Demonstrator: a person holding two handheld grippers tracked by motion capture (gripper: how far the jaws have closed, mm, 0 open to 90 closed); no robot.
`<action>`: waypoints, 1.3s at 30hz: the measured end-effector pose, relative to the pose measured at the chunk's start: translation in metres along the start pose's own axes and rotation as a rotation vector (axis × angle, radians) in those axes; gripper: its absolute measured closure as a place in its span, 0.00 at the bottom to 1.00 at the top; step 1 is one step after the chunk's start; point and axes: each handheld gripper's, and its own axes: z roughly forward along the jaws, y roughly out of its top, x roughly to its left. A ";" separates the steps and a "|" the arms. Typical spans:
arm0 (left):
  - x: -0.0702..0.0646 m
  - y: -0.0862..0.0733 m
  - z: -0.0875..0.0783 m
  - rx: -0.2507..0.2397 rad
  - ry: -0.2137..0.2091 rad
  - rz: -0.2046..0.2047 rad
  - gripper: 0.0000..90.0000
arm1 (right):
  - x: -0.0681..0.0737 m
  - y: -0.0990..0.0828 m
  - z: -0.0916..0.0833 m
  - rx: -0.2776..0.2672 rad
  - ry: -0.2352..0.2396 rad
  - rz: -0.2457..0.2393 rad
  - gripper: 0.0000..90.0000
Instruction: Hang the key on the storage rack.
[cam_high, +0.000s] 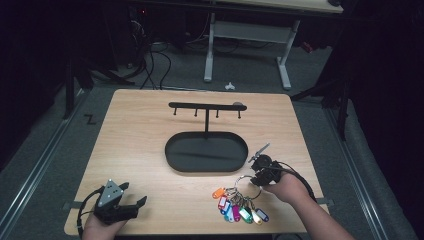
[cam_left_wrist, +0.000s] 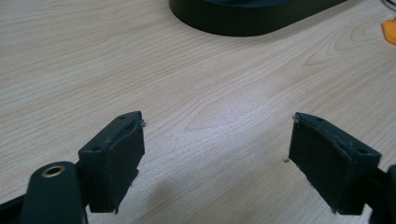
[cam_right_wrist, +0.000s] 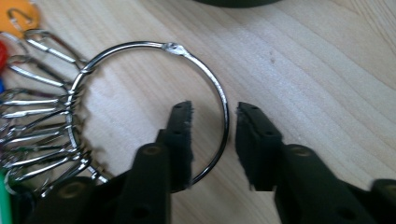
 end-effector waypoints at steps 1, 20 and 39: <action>0.000 0.000 0.000 0.000 0.001 -0.001 0.21 | -0.001 0.001 0.002 0.011 -0.006 -0.003 0.82; -0.002 0.001 0.001 0.006 -0.005 0.013 0.21 | 0.002 -0.026 -0.008 0.091 -0.007 0.028 0.96; -0.002 0.000 0.002 0.007 -0.006 0.009 0.21 | 0.004 -0.004 -0.007 0.086 -0.012 -0.042 0.70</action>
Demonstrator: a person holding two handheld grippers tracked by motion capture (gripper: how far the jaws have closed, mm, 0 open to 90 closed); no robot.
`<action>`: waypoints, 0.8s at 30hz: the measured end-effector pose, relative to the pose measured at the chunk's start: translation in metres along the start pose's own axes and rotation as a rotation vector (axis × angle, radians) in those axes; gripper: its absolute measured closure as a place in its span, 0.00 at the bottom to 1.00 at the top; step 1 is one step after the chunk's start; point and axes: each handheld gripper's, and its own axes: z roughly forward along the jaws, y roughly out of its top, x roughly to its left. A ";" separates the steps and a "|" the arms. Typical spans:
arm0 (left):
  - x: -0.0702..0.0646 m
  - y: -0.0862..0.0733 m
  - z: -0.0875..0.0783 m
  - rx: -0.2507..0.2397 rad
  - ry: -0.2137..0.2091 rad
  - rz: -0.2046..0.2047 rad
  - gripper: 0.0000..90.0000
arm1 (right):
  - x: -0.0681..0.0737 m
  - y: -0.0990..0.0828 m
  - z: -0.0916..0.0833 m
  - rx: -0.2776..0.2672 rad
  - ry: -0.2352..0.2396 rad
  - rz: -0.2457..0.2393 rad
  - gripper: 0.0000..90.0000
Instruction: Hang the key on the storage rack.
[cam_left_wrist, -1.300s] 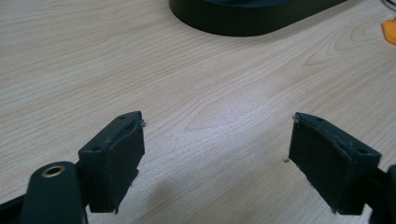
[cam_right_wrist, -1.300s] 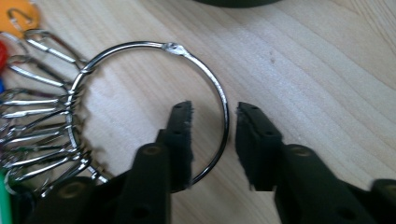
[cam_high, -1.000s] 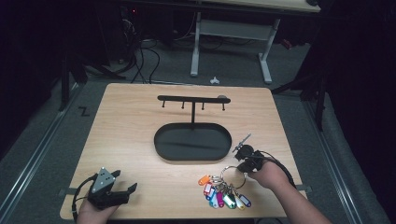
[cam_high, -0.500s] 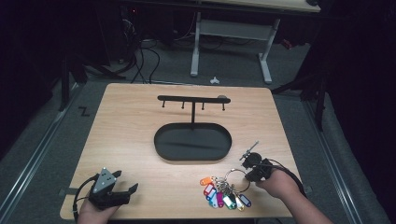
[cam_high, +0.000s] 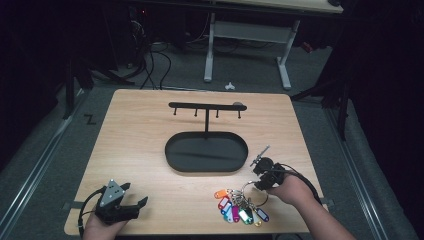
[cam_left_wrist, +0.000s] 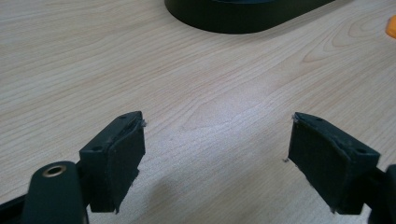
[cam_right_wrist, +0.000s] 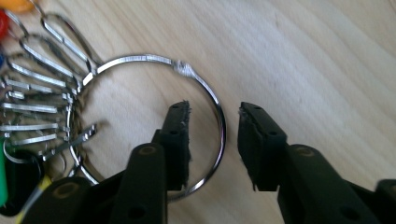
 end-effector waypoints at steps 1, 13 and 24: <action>0.000 0.000 0.000 -0.001 0.000 0.000 0.21 | -0.001 0.003 0.002 0.008 0.005 -0.014 0.69; 0.000 0.000 0.000 -0.001 -0.008 0.001 0.22 | -0.002 0.024 0.011 0.110 0.063 -0.079 0.84; -0.001 0.001 0.001 0.003 -0.011 0.007 0.22 | 0.000 0.019 0.010 0.132 0.079 -0.110 0.94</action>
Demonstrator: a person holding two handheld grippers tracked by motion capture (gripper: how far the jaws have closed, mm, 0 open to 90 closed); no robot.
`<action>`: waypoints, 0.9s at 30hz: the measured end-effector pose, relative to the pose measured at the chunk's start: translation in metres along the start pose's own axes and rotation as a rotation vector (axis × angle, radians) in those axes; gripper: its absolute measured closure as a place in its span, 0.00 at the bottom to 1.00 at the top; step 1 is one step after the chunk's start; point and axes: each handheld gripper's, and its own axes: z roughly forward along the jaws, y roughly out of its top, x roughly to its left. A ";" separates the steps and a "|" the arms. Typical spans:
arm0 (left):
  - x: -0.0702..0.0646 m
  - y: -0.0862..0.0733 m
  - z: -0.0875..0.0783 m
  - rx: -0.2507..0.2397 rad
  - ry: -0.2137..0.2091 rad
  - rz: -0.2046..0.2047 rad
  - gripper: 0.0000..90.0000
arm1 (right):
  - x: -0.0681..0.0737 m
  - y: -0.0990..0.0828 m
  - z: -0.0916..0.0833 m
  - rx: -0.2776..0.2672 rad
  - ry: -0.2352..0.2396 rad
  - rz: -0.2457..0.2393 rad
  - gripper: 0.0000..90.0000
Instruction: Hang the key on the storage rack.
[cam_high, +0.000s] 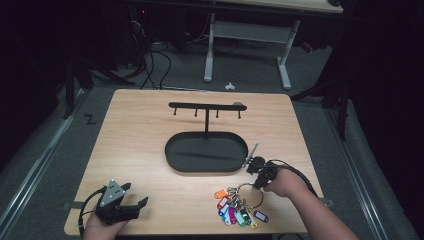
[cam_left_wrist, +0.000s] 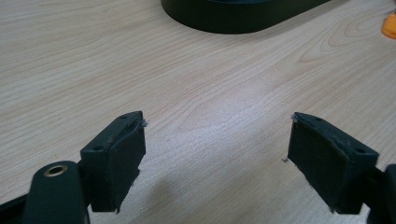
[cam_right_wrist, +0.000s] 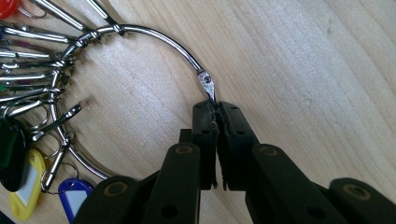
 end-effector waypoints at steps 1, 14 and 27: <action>0.000 0.000 0.000 0.002 -0.001 0.002 0.22 | 0.000 0.000 0.000 0.003 0.004 -0.002 0.91; 0.000 0.000 0.000 -0.001 -0.002 0.000 0.22 | 0.005 0.011 0.001 0.060 -0.002 -0.045 0.96; 0.001 0.000 -0.001 0.000 0.002 -0.001 0.22 | 0.003 0.001 -0.009 -0.002 0.025 -0.048 0.97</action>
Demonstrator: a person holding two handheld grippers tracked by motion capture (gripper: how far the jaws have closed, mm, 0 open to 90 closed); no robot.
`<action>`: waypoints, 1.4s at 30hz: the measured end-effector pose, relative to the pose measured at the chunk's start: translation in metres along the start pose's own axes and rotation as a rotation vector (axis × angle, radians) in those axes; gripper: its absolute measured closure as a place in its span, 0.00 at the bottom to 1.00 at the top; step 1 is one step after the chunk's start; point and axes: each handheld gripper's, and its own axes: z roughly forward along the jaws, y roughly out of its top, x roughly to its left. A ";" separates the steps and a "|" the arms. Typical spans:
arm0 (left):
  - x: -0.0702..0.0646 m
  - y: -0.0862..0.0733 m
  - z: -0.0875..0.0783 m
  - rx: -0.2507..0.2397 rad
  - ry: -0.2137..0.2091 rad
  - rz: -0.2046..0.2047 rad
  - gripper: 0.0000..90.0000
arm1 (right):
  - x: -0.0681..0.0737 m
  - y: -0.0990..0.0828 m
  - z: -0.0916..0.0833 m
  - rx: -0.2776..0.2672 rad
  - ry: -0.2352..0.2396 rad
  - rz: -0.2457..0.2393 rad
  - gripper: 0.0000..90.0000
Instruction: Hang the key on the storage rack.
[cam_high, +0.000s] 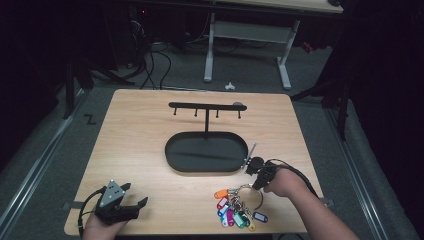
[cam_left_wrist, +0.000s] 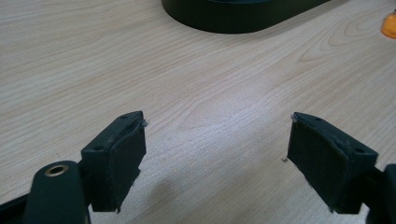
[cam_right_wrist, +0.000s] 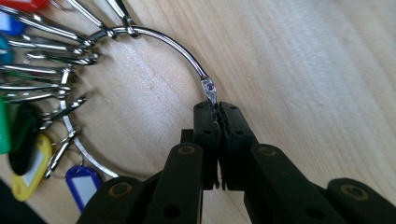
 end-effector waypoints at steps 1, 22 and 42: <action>0.000 0.000 0.000 0.002 -0.002 0.000 0.22 | -0.001 -0.002 -0.005 -0.015 -0.002 0.014 0.97; -0.001 0.000 0.001 0.006 -0.005 0.007 0.23 | 0.004 -0.006 -0.105 -0.120 -0.054 0.005 0.98; -0.001 0.000 0.000 0.001 -0.005 0.004 0.23 | 0.007 0.003 -0.160 -0.158 -0.106 0.002 0.98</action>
